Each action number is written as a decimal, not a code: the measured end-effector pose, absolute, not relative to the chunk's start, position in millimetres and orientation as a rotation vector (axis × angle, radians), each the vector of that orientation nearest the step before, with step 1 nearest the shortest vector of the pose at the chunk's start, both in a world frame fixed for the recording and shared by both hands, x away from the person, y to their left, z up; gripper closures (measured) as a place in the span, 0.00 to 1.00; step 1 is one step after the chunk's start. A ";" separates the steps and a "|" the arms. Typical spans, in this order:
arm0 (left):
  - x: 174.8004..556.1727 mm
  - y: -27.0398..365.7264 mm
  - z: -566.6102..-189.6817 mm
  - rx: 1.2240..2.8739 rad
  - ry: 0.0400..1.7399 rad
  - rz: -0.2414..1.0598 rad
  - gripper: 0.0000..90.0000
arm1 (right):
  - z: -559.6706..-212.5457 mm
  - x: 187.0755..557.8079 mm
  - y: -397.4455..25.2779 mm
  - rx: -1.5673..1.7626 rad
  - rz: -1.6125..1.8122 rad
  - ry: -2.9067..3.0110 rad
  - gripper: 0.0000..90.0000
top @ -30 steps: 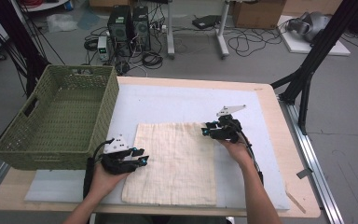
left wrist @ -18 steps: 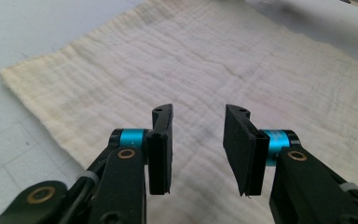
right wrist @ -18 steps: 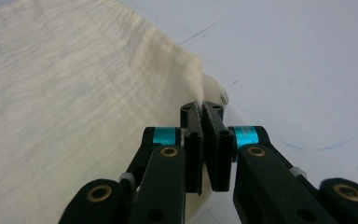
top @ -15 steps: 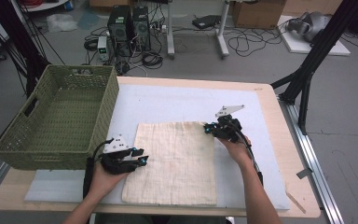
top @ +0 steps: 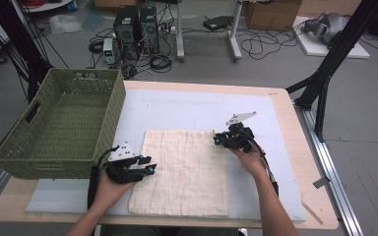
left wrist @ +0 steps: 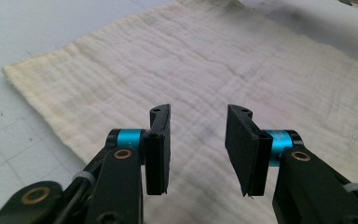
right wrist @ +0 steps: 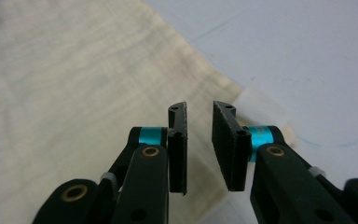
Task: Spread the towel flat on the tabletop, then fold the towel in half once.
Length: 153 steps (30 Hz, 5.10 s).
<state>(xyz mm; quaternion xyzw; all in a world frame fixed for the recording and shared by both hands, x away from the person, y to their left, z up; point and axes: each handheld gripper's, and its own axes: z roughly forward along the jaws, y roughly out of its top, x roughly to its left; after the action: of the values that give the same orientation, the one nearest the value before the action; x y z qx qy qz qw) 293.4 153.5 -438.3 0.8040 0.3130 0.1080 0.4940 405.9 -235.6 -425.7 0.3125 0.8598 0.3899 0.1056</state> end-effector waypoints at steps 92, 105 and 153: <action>389.7 137.6 -449.9 1.886 1.165 0.533 0.61 | -432.1 409.4 -266.4 1.087 1.149 2.411 0.53; 389.7 140.6 -450.1 1.923 1.234 0.556 0.69 | -443.7 413.1 -256.6 1.092 1.109 2.463 0.59; 261.6 163.2 -416.8 1.890 0.852 0.542 0.98 | -410.6 303.4 -271.4 0.737 1.413 2.598 0.96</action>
<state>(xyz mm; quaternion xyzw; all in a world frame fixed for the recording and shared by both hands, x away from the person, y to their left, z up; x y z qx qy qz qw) 261.6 163.2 -416.8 0.7743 0.3489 0.2221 0.4789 303.4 -271.4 -410.6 0.2416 0.8515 0.4631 0.0466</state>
